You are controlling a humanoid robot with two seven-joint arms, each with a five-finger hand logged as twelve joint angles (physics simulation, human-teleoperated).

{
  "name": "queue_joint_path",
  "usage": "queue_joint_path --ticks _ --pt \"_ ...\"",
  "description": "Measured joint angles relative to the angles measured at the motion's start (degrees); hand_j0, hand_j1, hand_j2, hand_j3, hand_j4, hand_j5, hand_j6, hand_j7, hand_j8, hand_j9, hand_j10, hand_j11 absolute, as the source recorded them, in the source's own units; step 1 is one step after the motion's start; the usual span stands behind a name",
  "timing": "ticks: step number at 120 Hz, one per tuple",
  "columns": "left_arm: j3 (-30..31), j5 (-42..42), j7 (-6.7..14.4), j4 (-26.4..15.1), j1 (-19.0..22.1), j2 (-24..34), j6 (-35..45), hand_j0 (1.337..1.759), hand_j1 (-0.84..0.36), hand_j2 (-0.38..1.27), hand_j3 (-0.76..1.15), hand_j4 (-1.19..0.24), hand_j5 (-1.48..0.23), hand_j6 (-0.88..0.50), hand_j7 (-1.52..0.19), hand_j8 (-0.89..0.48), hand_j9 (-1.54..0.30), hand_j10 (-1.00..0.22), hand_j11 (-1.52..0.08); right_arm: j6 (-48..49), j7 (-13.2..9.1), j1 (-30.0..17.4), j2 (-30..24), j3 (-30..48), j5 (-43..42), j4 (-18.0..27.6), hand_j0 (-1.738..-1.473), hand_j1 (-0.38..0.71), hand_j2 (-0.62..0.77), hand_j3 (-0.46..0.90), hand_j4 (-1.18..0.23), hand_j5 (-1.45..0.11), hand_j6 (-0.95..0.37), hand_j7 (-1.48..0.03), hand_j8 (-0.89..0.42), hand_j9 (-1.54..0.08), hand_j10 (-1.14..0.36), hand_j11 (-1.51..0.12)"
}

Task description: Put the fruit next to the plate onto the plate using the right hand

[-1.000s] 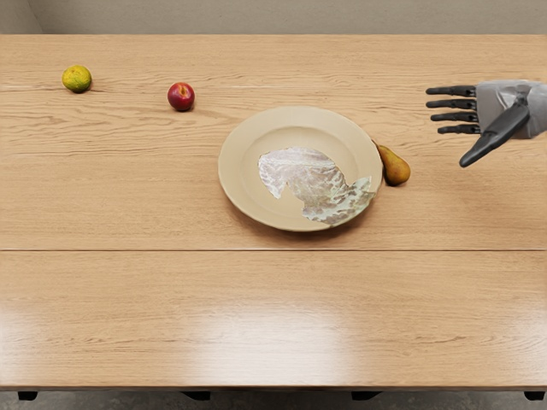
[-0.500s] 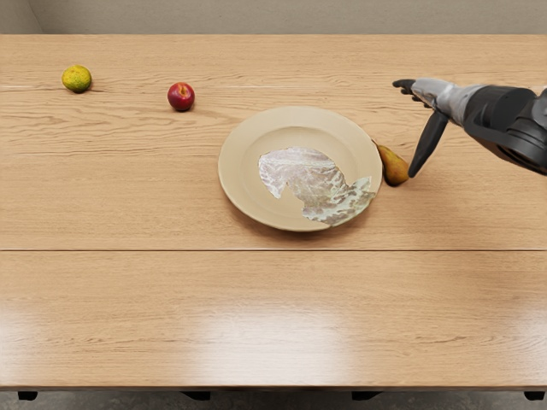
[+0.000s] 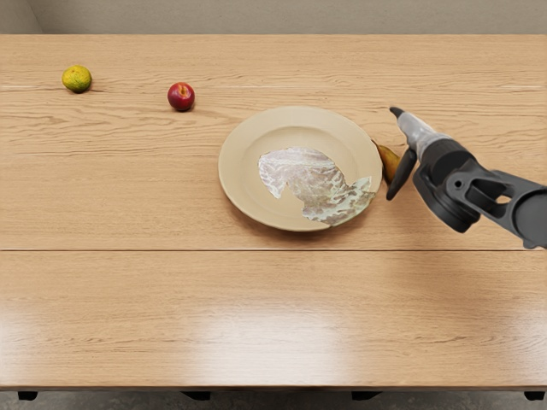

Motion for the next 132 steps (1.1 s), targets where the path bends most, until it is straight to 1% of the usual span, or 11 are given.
queue_joint_path --ticks 9,23,77,132 --pt "0.02 0.0 0.0 0.0 0.0 0.0 0.0 1.658 0.35 0.0 0.0 0.0 0.0 0.0 0.0 0.0 0.0 0.0 0.0 -0.51 0.0 -0.14 1.5 -0.41 -0.01 -1.57 -1.658 -0.35 0.0 0.0 -0.01 0.0 -0.01 0.0 -0.01 0.0 -0.01 0.0" --pt "0.03 0.0 0.0 0.0 0.0 0.0 -0.01 1.658 0.35 0.0 0.0 0.0 0.0 0.0 0.0 0.0 0.0 0.0 0.0 -2.6 0.0 -0.37 2.74 -0.67 -0.02 -2.81 -1.658 -0.34 0.0 0.0 -0.01 -0.01 -0.01 -0.01 -0.01 -0.01 -0.01 -0.01" --pt "0.05 0.0 0.0 0.0 0.0 0.0 0.01 1.658 0.35 0.0 0.0 0.0 0.0 0.0 0.0 0.0 0.0 0.0 0.0 -6.29 0.0 -1.53 3.9 -0.85 -0.06 -4.69 -1.658 -0.17 -0.03 0.0 -0.15 -0.19 -0.15 -0.19 -0.15 -0.19 -0.15 -0.19" --pt "0.05 0.0 0.0 0.0 0.0 0.0 0.01 1.658 0.35 0.0 0.0 0.0 0.0 0.0 0.0 0.0 0.0 0.0 0.0 -6.57 0.0 -2.6 3.97 -0.8 -0.02 -4.81 -1.658 0.13 -0.08 0.0 -0.4 -0.52 -0.4 -0.52 -0.4 -0.52 -0.4 -0.52"
